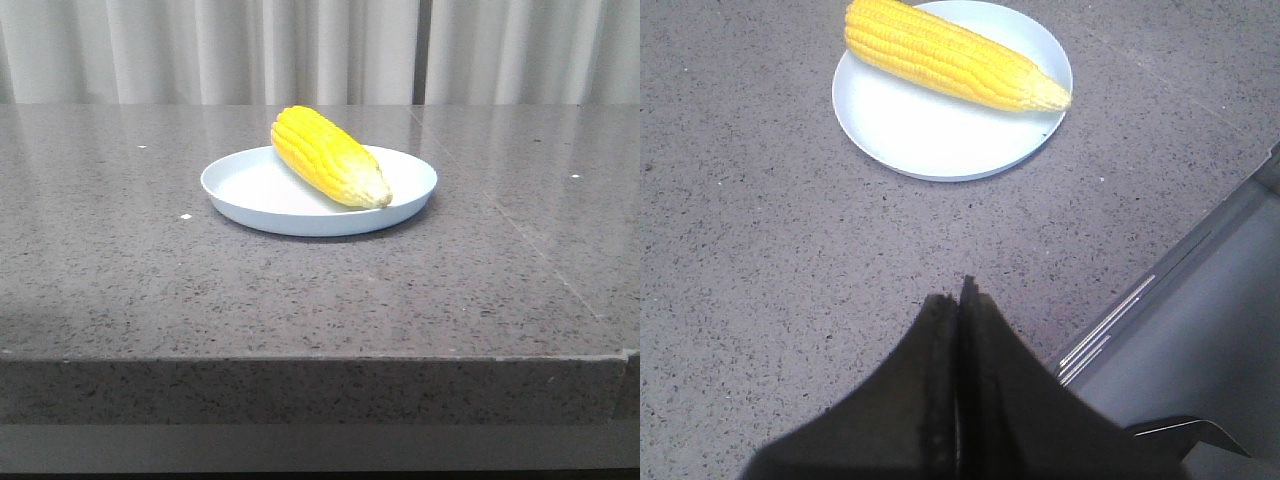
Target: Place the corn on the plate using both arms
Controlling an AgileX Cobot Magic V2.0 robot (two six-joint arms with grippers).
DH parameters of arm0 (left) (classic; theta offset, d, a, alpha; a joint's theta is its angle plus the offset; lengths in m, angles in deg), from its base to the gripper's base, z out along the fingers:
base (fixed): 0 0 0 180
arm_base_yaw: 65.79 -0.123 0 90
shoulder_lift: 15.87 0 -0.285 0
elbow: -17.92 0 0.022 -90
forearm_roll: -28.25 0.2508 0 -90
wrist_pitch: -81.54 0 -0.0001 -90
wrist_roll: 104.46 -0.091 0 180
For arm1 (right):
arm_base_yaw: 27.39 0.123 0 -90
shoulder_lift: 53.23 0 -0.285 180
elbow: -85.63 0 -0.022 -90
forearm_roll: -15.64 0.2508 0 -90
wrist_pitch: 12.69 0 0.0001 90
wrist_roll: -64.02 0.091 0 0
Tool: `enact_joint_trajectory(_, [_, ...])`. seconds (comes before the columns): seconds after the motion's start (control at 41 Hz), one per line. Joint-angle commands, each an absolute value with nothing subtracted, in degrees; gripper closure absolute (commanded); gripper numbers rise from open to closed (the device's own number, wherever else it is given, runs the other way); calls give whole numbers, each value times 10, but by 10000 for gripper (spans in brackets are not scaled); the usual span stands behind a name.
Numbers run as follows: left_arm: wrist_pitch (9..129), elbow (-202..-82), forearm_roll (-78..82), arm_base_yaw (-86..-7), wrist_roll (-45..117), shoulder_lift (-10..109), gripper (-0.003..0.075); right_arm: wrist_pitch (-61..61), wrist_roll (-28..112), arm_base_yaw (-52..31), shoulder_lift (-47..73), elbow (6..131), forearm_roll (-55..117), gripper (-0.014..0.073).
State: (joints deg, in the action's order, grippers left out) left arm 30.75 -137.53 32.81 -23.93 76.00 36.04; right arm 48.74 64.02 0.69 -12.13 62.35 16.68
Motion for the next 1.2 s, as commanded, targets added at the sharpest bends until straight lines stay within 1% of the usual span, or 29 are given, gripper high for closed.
enact_joint_trajectory(0.0, [346,-1391,330,-236,769,360,741,452,635,6,-120,635,163,680])
enact_joint_trajectory(0.317, [346,-1390,330,-236,769,360,741,452,635,6,-120,635,163,680])
enact_joint_trajectory(0.415, [347,-1388,330,-264,769,353,741,452,635,6,-120,635,163,680])
enact_joint_trajectory(0.512, [366,-1364,327,-320,769,322,741,452,635,6,-120,635,163,680])
enact_joint_trajectory(0.561, [395,-1337,323,-353,769,302,741,452,635,6,-120,635,163,680])
enact_joint_trajectory(0.659, [491,-1267,296,-411,769,239,741,452,635,6,-120,635,163,680])
enact_joint_trajectory(0.756, [580,-1169,274,-465,769,172,741,452,635,6,-120,635,163,680])
enact_joint_trajectory(1.0, [796,-952,273,-566,766,26,740,452,635,6,-120,635,163,680])
enact_joint_trajectory(1.073, [825,-910,283,-585,766,-14,741,452,635,6,-120,635,163,680])
enact_joint_trajectory(1.171, [831,-873,283,-615,766,-52,741,452,635,6,-120,635,163,680])
